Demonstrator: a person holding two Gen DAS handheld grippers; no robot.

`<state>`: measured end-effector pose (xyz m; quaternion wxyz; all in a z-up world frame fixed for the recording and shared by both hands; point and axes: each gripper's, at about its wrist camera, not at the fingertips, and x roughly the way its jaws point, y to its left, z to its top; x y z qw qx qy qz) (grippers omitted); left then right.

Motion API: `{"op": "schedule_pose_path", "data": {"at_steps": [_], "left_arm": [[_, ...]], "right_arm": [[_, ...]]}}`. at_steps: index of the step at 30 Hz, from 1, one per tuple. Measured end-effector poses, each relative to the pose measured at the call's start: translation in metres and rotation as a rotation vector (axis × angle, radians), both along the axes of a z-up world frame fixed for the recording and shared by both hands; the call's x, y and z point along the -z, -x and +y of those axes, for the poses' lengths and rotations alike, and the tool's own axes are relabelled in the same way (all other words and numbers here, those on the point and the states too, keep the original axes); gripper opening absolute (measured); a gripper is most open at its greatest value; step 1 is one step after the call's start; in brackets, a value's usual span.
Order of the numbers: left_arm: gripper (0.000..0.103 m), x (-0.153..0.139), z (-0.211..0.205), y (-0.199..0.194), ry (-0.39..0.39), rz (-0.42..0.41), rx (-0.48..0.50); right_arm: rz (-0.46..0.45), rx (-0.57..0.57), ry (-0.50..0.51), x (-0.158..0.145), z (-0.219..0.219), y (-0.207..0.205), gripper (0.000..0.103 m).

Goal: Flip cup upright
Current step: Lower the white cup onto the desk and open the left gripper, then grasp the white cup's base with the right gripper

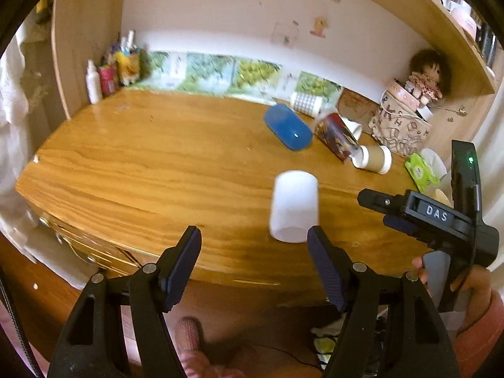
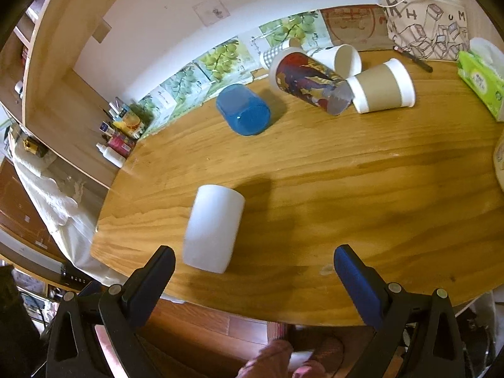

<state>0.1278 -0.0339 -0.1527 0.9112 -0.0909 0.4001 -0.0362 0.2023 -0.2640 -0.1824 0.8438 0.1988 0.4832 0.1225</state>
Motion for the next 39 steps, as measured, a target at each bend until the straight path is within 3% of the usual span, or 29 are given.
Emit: {"op": "schedule_pose_path", "data": {"at_steps": [7,13,30,39], "left_arm": [[0.074,-0.015,0.018,0.016,-0.062,-0.109,-0.044],[0.074,-0.025,0.028,0.014,-0.125,-0.17,-0.052],[0.078,-0.03,0.046,-0.029,-0.111,-0.186,0.19],[0.078,-0.031,0.048,-0.057,-0.094,-0.183,0.268]], "right_arm": [[-0.064,0.039,-0.012,-0.002,0.018,-0.007,0.102],[-0.068,0.09,0.003,0.001,0.028,-0.017,0.102],[0.076,0.241,-0.017,0.032,0.055,-0.049,0.102],[0.142,0.26,0.113,0.042,0.064,-0.068,0.102]]}}
